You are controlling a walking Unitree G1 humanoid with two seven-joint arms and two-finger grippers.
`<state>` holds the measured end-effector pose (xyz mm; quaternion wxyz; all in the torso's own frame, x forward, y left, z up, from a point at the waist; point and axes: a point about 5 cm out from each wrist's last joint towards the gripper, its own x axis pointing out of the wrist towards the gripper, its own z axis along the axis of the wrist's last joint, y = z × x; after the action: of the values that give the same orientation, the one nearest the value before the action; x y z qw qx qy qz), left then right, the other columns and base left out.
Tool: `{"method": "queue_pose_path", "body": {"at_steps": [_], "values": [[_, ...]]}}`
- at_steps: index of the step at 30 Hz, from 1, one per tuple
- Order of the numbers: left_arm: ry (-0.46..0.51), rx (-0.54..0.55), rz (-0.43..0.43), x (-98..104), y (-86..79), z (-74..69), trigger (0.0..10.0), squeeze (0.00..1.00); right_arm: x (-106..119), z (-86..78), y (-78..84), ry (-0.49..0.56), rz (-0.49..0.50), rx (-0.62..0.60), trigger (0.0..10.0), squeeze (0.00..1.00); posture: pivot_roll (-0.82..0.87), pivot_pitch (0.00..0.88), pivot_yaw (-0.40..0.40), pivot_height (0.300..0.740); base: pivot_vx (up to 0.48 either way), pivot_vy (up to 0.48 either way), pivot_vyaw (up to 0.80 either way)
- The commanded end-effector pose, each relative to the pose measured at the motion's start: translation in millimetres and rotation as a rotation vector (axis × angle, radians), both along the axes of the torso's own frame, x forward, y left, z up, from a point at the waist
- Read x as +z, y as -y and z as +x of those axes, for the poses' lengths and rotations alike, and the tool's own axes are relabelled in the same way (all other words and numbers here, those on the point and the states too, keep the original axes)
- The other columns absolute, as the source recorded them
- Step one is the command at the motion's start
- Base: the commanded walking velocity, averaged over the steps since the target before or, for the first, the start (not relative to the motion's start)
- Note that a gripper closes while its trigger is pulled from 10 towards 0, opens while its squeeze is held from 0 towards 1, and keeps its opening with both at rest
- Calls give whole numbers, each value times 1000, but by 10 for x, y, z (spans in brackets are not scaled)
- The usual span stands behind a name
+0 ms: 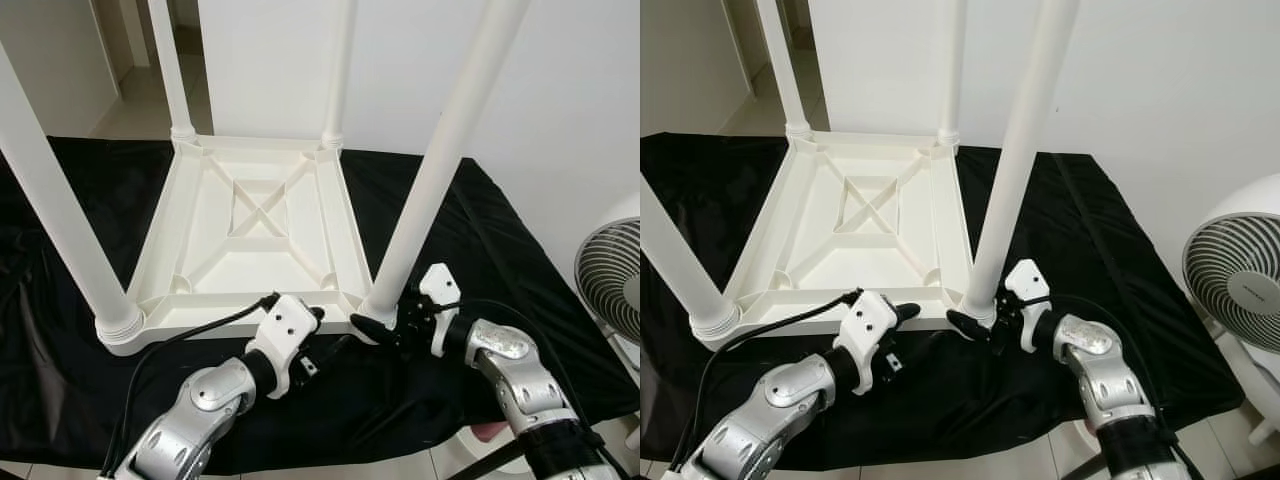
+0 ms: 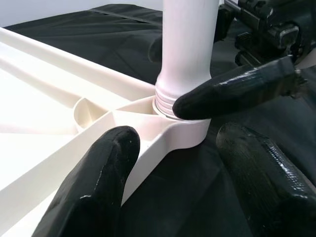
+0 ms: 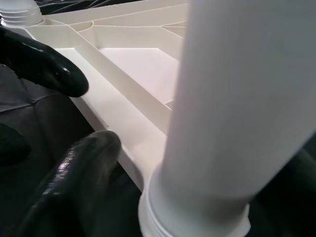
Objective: Building children table
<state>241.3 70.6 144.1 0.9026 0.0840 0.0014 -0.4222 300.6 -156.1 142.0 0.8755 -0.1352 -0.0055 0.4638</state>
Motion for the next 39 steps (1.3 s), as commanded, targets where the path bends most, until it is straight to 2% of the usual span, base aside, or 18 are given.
{"method": "queue_pose_path", "body": {"at_steps": [1, 11, 14, 18, 20, 21, 22, 26, 28, 33, 36, 39], "values": [[-5, -59, 12, -10, 19, -10, 10000, 0, -47, 3, 1, -19, -24, 24, 0, 0, 25, 16, -45, 740, 0, 0, 0], [-10, -64, 10, -18, 26, -38, 10000, 0, -139, 4, 6, -55, 9, 12, 0, 0, 26, 13, -49, 740, 0, 0, 0], [-12, -68, 11, -25, 31, -52, 10000, 0, -166, -15, -1, -72, 54, -39, 0, 0, 25, 16, -52, 740, 0, 0, 0], [-16, -73, 12, -33, 32, -62, 10000, 0, -187, -49, -28, -81, 110, -138, 0, 0, 22, 18, -52, 740, 0, 0, 0], [-19, -74, 12, -37, 34, -70, 10000, 0, -188, -42, -40, -85, 150, -244, 0, 0, 21, 19, -54, 740, 0, 0, 0], [-19, -74, 12, -37, 34, -70, 10000, 0, -188, -42, -40, -85, 150, -244, 0, 0, 21, 19, -54, 740, 0, 0, 0], [-21, -77, 10, -40, 39, -75, 10000, 0, -183, -51, -78, -105, 193, -346, 0, 0, 20, 20, -54, 740, 0, 0, 0], [-23, -79, 10, -43, 43, -79, 10000, 0, -171, -81, -128, -115, 230, -408, 0, 0, 16, 21, -52, 740, 0, 0, 0], [-23, -81, 9, -43, 49, -78, 10000, 0, -161, -111, -169, -102, 247, -508, 0, 0, 16, 21, -53, 740, 0, 0, 0], [-24, -82, 9, -43, 51, -78, 10000, 0, -169, -122, -183, -115, 260, -566, 0, 0, 15, 21, -54, 740, 0, 0, 0], [-23, -85, 9, -47, 61, -76, 10000, 0, -176, -162, -282, -126, 326, -792, 0, 0, 15, 22, -57, 740, 0, 0, 0], [-23, -83, 9, -47, 59, -79, 10000, 0, -170, -175, -314, -133, 352, -836, 0, 0, 21, 23, -66, 740, 0, 0, 0]]}}
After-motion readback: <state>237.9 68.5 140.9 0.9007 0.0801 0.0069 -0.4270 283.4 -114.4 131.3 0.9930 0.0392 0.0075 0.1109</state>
